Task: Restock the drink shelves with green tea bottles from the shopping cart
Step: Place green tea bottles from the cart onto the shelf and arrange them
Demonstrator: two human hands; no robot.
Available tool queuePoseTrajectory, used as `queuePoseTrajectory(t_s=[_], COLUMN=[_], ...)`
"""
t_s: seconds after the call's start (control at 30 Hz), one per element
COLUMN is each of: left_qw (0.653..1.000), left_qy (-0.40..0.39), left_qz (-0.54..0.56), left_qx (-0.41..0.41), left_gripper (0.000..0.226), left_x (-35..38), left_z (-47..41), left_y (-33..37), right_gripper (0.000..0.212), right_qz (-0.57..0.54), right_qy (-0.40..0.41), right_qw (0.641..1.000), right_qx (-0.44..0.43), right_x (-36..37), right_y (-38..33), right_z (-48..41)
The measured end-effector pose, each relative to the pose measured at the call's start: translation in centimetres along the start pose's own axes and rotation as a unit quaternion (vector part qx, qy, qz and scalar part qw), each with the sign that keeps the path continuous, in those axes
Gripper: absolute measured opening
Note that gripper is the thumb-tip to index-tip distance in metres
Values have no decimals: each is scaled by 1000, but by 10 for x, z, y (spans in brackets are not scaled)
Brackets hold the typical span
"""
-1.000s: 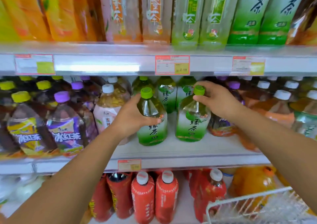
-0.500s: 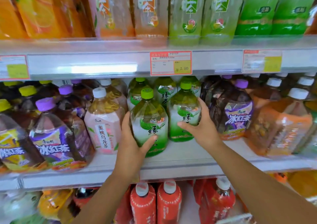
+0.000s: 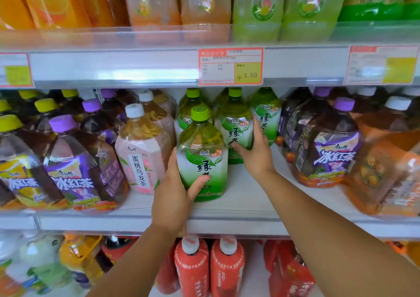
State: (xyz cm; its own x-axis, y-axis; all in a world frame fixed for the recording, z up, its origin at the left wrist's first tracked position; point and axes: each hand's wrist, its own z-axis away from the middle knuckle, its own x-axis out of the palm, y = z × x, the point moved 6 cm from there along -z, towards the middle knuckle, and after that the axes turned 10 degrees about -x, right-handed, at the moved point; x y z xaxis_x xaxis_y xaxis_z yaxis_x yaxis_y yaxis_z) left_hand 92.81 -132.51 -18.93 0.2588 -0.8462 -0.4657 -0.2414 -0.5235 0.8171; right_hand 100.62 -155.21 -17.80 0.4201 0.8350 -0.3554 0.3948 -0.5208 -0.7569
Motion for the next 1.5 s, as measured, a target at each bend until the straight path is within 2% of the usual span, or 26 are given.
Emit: queuePoseTrajectory(t_s=[0.13,0.27,0.4,0.47,0.57,0.67,0.73,0.83,0.97,1.13,1.4,1.5], left_qw=[1000,1000,997,991,973,966,967,970,952,936,936,935], left_qy=[-1,-9,-61,-117,-222,-253,-230,-149,-87,-33,9,17], left_qz=[0,-4,41,64,54,-26,-78,-155,-247,-287,-297,-296], left_qx=[2,9,29,33,23,39,71,115,160,201,189,193], left_gripper=[95,85,70,71,79,79,70,53,54,42,36,34], left_x=[1,1,13,28,55,70,72,61,41,16,13,12], left_z=[-1,1,7,10,13,9,7,5,12,11,17,19], left_y=[0,4,19,27,36,48,55,47,16,-5,-2,-2], right_gripper=[89,70,88,95,77,67,67,71,79,81,68,72], right_qz=[-19,-95,-92,-89,-54,19,62,115,208,275,249,160], right_qy=[-30,-55,-158,-137,-35,14,40,66,78,94,108,102], right_qw=[999,992,982,986,998,1000,997,991,974,955,957,977], right_qx=[24,56,45,26,-9,-4,12,28,43,54,104,93], right_x=[3,-13,-20,-24,-48,-73,-85,-94,-99,-97,-82,-72], right_y=[1,-10,-34,-44,-44,-33,-25,-17,-17,-15,-15,-9], right_z=[5,48,98,100,94,96,95,85,79,73,59,71])
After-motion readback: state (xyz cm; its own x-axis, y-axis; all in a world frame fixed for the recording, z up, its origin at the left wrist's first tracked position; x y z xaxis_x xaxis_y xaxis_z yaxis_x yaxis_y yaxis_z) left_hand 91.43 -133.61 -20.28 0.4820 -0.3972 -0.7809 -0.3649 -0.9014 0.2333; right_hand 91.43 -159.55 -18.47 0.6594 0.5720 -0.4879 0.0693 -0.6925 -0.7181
